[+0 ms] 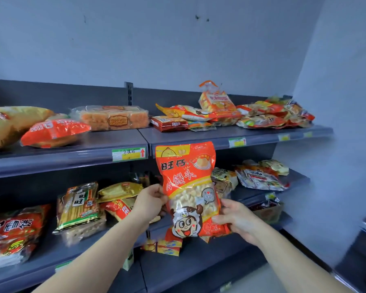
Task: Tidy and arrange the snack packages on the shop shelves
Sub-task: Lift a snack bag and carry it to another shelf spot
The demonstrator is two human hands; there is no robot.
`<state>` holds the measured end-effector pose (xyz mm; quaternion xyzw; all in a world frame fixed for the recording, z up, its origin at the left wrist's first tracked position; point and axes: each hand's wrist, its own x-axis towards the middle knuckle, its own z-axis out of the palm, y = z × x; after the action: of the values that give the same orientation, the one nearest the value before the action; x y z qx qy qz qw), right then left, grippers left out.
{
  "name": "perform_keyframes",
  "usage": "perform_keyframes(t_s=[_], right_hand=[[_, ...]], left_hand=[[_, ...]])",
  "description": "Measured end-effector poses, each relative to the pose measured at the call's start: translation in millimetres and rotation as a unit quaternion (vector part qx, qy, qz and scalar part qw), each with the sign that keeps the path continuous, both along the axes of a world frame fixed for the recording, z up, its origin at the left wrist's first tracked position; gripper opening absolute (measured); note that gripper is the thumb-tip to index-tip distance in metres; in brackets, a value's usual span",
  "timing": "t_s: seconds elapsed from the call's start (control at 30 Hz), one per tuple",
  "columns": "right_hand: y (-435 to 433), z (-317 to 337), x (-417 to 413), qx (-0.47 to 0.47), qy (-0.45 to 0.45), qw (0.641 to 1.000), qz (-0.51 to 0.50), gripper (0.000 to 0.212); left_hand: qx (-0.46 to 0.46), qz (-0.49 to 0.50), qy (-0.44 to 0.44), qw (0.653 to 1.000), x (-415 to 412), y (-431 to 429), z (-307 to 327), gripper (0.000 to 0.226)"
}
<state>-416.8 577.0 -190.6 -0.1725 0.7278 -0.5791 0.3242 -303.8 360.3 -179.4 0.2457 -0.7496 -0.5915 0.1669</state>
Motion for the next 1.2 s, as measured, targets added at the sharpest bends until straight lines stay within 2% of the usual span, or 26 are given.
perform_keyframes(t_s=[0.13, 0.3, 0.53, 0.7, 0.97, 1.2], right_hand=[[36, 22, -26, -0.018, 0.074, 0.996, -0.041, 0.041], [84, 43, -72, -0.033, 0.147, 0.984, -0.099, 0.052], [151, 69, -142, -0.073, 0.209, 0.966, -0.133, 0.041], [184, 77, -189, -0.096, 0.218, 0.959, -0.157, 0.029], [212, 98, -282, -0.135, 0.218, 0.948, -0.187, 0.028], [226, 130, -383, -0.149, 0.235, 0.942, -0.19, 0.034]], left_hand=[[-0.009, -0.013, 0.079, 0.997, -39, 38, 24, 0.023], [0.018, -0.015, 0.126, 0.992, -100, 90, 51, 0.022], [0.056, 0.006, 0.166, 0.985, -186, 162, 80, 0.015], [0.054, -0.011, 0.169, 0.984, -240, 195, 93, 0.011], [0.037, -0.061, 0.168, 0.983, -339, 227, 119, 0.026], [-0.011, -0.113, 0.129, 0.985, -434, 241, 150, 0.017]])
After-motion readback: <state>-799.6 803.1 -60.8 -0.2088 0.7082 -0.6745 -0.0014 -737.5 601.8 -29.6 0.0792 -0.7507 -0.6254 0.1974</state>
